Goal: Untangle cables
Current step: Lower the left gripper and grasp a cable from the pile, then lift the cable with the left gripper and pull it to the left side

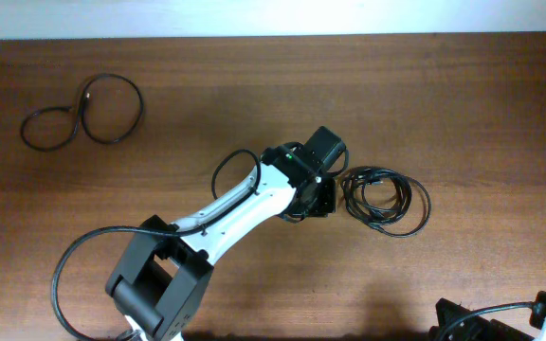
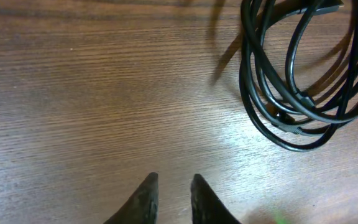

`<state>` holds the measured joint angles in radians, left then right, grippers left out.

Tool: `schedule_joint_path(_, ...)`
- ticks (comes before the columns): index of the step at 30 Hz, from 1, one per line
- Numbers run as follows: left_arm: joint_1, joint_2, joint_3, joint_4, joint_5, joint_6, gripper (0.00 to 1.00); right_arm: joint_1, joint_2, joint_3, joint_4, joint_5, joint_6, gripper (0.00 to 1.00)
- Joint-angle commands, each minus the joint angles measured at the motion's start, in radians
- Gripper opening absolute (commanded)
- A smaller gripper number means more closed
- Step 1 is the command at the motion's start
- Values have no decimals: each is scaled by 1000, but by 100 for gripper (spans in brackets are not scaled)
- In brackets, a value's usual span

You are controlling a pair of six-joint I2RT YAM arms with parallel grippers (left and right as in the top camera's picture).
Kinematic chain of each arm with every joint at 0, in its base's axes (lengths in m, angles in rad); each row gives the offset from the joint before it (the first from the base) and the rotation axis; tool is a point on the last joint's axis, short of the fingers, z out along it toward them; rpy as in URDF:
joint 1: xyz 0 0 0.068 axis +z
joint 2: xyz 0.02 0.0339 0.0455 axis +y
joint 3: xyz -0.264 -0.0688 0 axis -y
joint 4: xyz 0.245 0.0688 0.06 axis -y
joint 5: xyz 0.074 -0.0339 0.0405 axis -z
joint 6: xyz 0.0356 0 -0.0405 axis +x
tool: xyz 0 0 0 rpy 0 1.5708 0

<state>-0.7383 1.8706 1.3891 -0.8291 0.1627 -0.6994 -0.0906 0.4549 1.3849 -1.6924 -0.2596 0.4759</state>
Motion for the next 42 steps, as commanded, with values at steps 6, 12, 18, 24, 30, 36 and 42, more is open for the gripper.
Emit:
schedule_joint_path(6, 32, -8, 0, -39, -171, 156, 0, 5, -6, 6, -6, 9, 4, 99)
schedule_joint_path(12, 166, -166, 0, -112, -193, 156, 0, 5, -6, 6, -6, 8, 4, 99)
schedule_joint_path(18, 166, -169, 0, -138, -193, 155, 21, 5, -6, 6, -6, 1, 4, 99)
schedule_joint_path(24, 163, -168, -1, -134, -93, 109, 90, 5, -6, 6, -6, 2, 4, 99)
schedule_joint_path(30, -8, -167, -1, -50, -107, 55, 93, 5, -6, 6, -6, 9, 4, 99)
schedule_joint_path(36, -97, -72, -1, 168, -106, -19, 99, 5, -6, 6, -6, 9, 4, 99)
schedule_joint_path(42, -132, 159, -1, 414, -75, -285, 75, 5, -6, 6, -6, 9, 3, 99)
